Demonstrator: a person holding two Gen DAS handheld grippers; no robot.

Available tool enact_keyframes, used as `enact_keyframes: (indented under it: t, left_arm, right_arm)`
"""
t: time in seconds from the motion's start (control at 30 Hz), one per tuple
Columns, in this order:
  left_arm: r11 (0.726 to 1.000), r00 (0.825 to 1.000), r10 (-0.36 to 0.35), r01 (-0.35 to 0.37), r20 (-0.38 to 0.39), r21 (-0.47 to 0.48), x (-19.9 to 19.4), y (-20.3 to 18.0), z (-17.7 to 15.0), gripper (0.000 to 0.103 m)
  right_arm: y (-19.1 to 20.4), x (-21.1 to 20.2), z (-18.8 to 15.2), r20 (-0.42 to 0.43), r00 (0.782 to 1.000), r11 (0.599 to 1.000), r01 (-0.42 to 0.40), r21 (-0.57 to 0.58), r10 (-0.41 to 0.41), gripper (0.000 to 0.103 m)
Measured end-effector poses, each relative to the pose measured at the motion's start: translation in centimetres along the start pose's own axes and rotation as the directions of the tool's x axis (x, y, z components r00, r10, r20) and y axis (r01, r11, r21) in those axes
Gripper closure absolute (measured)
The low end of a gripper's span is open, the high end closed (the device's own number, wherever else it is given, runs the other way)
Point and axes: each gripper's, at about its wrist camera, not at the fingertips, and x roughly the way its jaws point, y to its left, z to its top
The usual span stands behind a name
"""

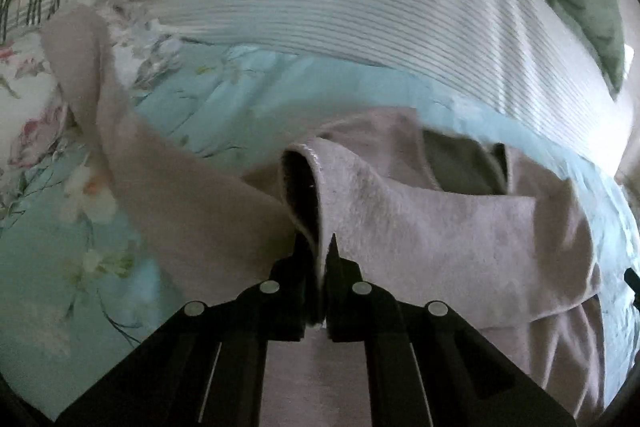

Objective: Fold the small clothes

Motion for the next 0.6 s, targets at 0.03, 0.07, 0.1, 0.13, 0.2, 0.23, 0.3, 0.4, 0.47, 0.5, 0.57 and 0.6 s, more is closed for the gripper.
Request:
enact_keyframes:
  t: [0.03, 0.07, 0.1, 0.13, 0.2, 0.23, 0.3, 0.4, 0.47, 0.5, 0.57, 0.6]
  left_arm:
    - [1.000, 1.000, -0.003, 0.003, -0.009, -0.018, 0.3, 0.7, 0.1, 0.098]
    - [1.000, 1.000, -0.002, 0.001, -0.009, -0.027, 0.3, 1.1, 0.1, 0.098]
    - [1.000, 1.000, 0.001, -0.001, -0.002, -0.028, 0.2, 1.4, 0.1, 0.098]
    - [1.000, 1.000, 0.002, -0.002, 0.005, -0.028, 0.2, 1.5, 0.0, 0.098]
    - [0.999, 1.000, 0.005, -0.004, 0.027, -0.040, -0.2, 1.8, -0.1, 0.098]
    - [0.999, 0.999, 0.019, -0.018, 0.032, -0.051, -0.3, 2.0, 0.0, 0.098]
    - [0.997, 0.999, 0.041, -0.040, 0.028, -0.062, -0.3, 2.6, 0.0, 0.098]
    - [0.995, 0.998, 0.050, -0.048, 0.027, -0.085, -0.3, 3.2, 0.0, 0.098]
    - [0.995, 0.999, 0.053, -0.051, 0.013, -0.083, 0.1, 2.9, 0.0, 0.098]
    - [0.996, 0.999, 0.048, -0.047, 0.006, -0.072, 0.2, 2.6, 0.0, 0.098]
    - [0.998, 0.998, 0.055, -0.055, 0.003, -0.040, 0.3, 1.8, -0.1, 0.098]
    - [0.998, 0.999, 0.051, -0.051, 0.005, -0.029, 0.1, 1.5, -0.2, 0.098]
  right_arm:
    - [-0.7, 0.4, 0.6, 0.007, 1.000, 1.000, 0.022, 0.004, -0.022, 0.041]
    - [-1.3, 0.8, 1.0, 0.005, 0.999, 0.999, 0.037, 0.008, -0.037, 0.041]
    - [-1.6, 1.3, 1.3, -0.003, 0.999, 0.999, 0.049, 0.008, -0.049, 0.041]
    - [-2.0, 2.2, 1.8, -0.020, 0.998, 0.998, 0.067, 0.005, -0.067, 0.041]
    - [-2.7, 3.9, 2.7, -0.042, 0.995, 0.995, 0.095, -0.002, -0.095, 0.041]
    - [-3.0, 5.0, 3.1, -0.056, 0.993, 0.995, 0.103, -0.008, -0.103, 0.041]
    - [-3.4, 6.8, 3.7, -0.085, 0.989, 0.992, 0.123, -0.023, -0.125, 0.041]
    - [-3.8, 9.2, 3.9, -0.126, 0.983, 0.991, 0.131, -0.036, -0.134, 0.041]
    - [-4.1, 10.6, 3.6, -0.154, 0.978, 0.990, 0.133, -0.046, -0.138, 0.042]
    - [-4.1, 11.3, 3.3, -0.170, 0.975, 0.989, 0.136, -0.061, -0.144, 0.053]
    - [-4.2, 11.9, 3.0, -0.195, 0.972, 0.991, 0.122, -0.062, -0.132, 0.095]
    - [-4.5, 11.8, 3.0, -0.205, 0.971, 0.992, 0.119, -0.043, -0.125, 0.095]
